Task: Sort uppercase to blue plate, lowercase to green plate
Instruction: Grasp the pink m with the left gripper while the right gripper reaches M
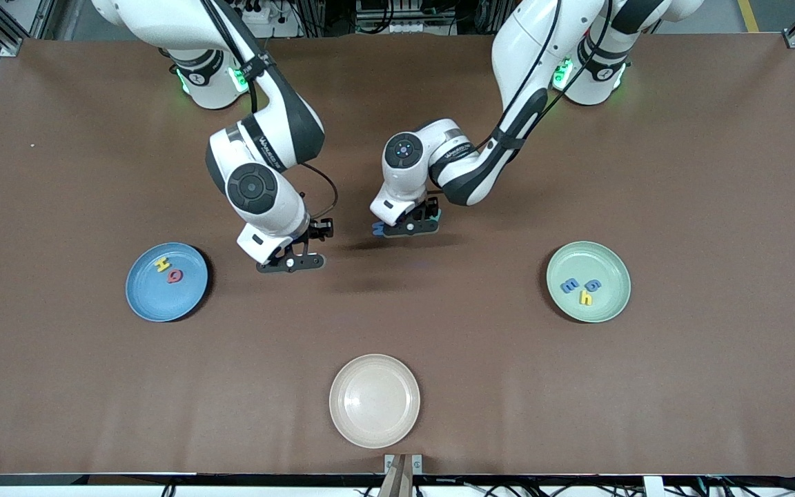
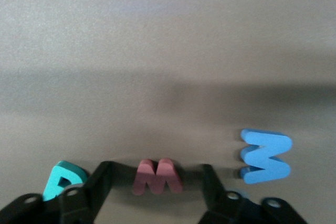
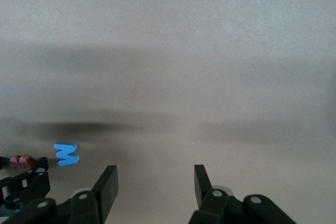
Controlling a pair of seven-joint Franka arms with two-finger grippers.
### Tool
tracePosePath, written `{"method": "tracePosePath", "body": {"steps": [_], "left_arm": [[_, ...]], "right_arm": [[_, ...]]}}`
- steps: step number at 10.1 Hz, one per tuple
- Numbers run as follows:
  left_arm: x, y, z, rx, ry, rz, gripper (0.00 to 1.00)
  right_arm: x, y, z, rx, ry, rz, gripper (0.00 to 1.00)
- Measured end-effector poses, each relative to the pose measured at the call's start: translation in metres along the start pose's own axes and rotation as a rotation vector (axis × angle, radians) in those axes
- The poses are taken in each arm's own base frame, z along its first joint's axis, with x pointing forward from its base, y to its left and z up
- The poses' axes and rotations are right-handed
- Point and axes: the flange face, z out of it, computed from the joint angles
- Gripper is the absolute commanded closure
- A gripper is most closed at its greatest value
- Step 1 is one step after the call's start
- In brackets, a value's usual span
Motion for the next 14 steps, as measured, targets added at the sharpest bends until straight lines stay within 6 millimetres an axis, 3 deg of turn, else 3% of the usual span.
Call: {"method": "tracePosePath", "body": {"steps": [5,7,10,14], "left_arm": [[0.001,0.003,-0.005,-0.006,0.014,0.009,1.00],[0.022,-0.009,-0.007,0.014,0.060,0.028,1.00],[0.085,-0.053,-0.027,0.013,0.085,0.023,1.00],[0.165,-0.147,-0.060,0.068,0.069,0.063,1.00]], "right_arm": [[0.000,-0.001,0.002,0.014,-0.006,0.008,0.33],[0.000,-0.009,0.008,0.038,-0.006,0.018,0.32],[-0.003,-0.039,0.031,0.047,0.017,0.059,0.24],[-0.033,-0.127,0.070,0.056,0.060,0.099,0.22]]}}
